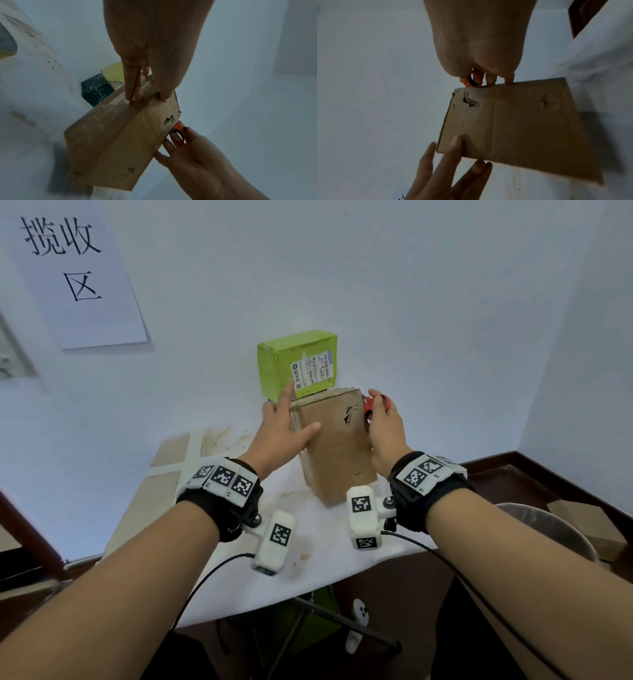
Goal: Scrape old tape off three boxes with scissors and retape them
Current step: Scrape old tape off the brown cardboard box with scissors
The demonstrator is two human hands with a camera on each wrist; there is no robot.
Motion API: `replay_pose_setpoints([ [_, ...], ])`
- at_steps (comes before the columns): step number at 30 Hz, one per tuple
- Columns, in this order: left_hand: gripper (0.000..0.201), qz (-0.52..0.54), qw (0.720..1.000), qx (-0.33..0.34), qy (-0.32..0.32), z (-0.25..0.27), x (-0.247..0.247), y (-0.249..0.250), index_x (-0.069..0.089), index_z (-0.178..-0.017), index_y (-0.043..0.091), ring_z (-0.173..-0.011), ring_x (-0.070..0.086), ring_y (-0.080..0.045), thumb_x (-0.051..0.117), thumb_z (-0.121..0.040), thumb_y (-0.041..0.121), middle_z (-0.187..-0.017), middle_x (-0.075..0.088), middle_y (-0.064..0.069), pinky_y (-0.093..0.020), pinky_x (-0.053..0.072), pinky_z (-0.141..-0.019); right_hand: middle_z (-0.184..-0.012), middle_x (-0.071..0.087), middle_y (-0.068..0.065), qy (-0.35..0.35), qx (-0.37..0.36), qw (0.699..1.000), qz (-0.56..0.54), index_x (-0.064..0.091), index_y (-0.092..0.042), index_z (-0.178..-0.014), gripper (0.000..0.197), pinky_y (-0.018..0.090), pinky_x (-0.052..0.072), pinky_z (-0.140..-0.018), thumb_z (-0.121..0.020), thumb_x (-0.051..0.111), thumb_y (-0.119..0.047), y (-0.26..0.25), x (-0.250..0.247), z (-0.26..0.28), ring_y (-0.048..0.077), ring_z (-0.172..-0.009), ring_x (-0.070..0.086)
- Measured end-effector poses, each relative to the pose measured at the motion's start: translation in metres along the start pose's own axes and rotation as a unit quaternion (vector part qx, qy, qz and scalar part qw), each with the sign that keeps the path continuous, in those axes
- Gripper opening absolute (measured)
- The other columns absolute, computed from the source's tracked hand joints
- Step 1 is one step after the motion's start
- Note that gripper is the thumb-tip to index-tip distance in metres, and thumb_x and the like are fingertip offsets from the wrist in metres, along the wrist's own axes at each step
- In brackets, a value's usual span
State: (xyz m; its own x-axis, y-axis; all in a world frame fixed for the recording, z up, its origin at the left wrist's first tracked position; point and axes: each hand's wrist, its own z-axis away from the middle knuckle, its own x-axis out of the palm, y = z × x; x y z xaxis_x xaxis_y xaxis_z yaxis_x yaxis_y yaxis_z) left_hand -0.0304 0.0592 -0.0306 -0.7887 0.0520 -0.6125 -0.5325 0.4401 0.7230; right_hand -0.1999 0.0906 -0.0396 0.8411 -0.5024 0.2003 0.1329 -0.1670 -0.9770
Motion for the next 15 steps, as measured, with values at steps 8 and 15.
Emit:
replay_pose_setpoints([
  [8,0.046,-0.113,0.993,0.006,0.044,-0.003,-0.005,0.007,0.056,-0.099,0.011,-0.123,0.035,-0.018,0.063,-0.084,0.055,-0.124,0.034,-0.001,-0.029,0.034,-0.1,-0.106,0.061,-0.012,-0.035,-0.043,0.998,0.027,0.058,-0.032,-0.115,0.027,0.024,0.045,-0.09,-0.102,0.035,-0.034,-0.005,0.002,0.002,0.007,-0.103,0.057],
  [15,0.067,-0.154,0.983,0.037,-0.092,-0.019,-0.019,0.023,0.029,-0.146,0.031,-0.141,0.027,-0.019,0.061,-0.089,0.047,-0.153,0.024,-0.003,-0.037,0.026,-0.114,-0.111,0.067,0.004,-0.115,-0.032,0.993,0.005,0.057,-0.02,-0.12,0.029,0.026,0.05,-0.092,-0.103,0.036,-0.028,-0.004,0.009,0.009,0.012,-0.1,0.064],
])
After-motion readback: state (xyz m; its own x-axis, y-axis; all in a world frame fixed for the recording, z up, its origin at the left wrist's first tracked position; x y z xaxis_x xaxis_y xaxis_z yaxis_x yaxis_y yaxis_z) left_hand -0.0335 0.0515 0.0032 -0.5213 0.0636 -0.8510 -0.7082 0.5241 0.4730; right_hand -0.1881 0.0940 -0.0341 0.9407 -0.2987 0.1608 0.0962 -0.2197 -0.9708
